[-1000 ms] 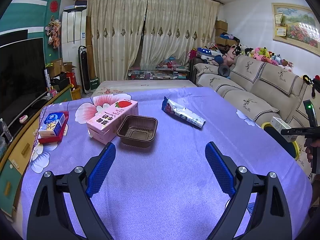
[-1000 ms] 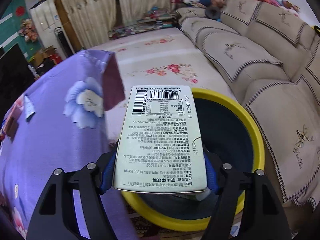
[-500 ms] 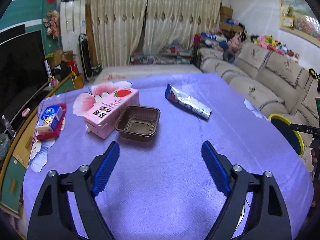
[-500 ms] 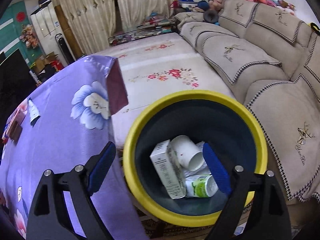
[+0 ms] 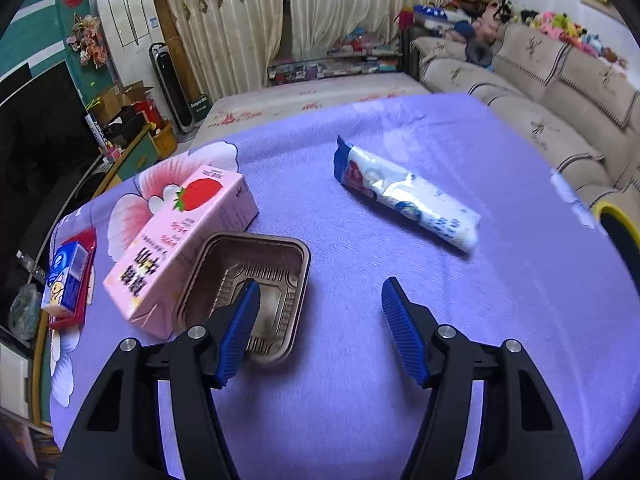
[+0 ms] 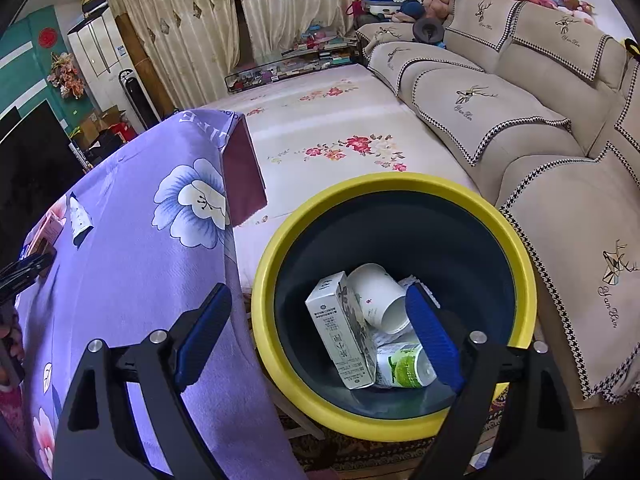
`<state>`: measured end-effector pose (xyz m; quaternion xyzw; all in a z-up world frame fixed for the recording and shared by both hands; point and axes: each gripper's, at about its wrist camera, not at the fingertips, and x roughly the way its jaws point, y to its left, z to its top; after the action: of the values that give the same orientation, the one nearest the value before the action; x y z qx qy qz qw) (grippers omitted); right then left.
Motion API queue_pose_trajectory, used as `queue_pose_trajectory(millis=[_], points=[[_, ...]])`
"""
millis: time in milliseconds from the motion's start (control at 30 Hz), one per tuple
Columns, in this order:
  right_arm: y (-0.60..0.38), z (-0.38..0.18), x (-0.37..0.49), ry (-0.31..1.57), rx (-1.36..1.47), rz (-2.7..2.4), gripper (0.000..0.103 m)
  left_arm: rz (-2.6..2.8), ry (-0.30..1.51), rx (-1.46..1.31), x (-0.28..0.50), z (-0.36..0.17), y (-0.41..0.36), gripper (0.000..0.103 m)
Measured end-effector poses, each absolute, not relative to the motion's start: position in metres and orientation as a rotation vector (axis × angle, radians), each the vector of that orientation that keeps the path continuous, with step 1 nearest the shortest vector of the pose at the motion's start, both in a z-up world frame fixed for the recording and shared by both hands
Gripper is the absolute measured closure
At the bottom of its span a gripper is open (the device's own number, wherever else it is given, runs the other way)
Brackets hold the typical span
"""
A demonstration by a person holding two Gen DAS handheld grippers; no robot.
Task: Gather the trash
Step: 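Grasp the brown plastic tray by its rim with the left gripper, then carry the brown tray over the yellow bin and open the left gripper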
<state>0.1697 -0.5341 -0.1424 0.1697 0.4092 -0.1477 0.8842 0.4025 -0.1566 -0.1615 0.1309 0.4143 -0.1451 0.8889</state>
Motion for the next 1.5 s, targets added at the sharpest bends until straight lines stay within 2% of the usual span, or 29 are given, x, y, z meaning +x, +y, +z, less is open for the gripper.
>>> queue_pose_trajectory(millis=[133,233,300,433,633,700,1100,1500], points=[[-0.532,-0.141,0.17,0.855,0.341,-0.305,0.019,-0.291,0.89,0.249,0.414,-0.169,-0.157,0.049],[-0.529,-0.138,0.171,0.851,0.337,-0.295,0.019,-0.296,0.905,0.224,0.418,-0.17,-0.155,0.06],[-0.525,-0.137,0.171,0.851,0.335,-0.287,0.019,-0.304,0.909,0.209,0.42,-0.17,-0.153,0.072],[-0.519,-0.134,0.172,0.851,0.323,-0.269,0.019,-0.308,0.905,0.187,0.417,-0.17,-0.147,0.084],[-0.515,-0.129,0.169,0.842,0.321,-0.257,0.019,-0.337,0.901,0.178,0.405,-0.167,-0.14,0.088],[-0.515,-0.128,0.166,0.837,0.323,-0.254,0.019,-0.352,0.9,0.184,0.396,-0.165,-0.14,0.097],[-0.525,-0.131,0.142,0.821,0.367,-0.258,0.019,-0.49,0.82,0.234,0.314,-0.135,-0.166,0.098],[-0.542,-0.12,0.102,0.774,0.386,-0.316,0.019,-0.759,0.71,0.305,0.24,-0.092,-0.268,0.098]])
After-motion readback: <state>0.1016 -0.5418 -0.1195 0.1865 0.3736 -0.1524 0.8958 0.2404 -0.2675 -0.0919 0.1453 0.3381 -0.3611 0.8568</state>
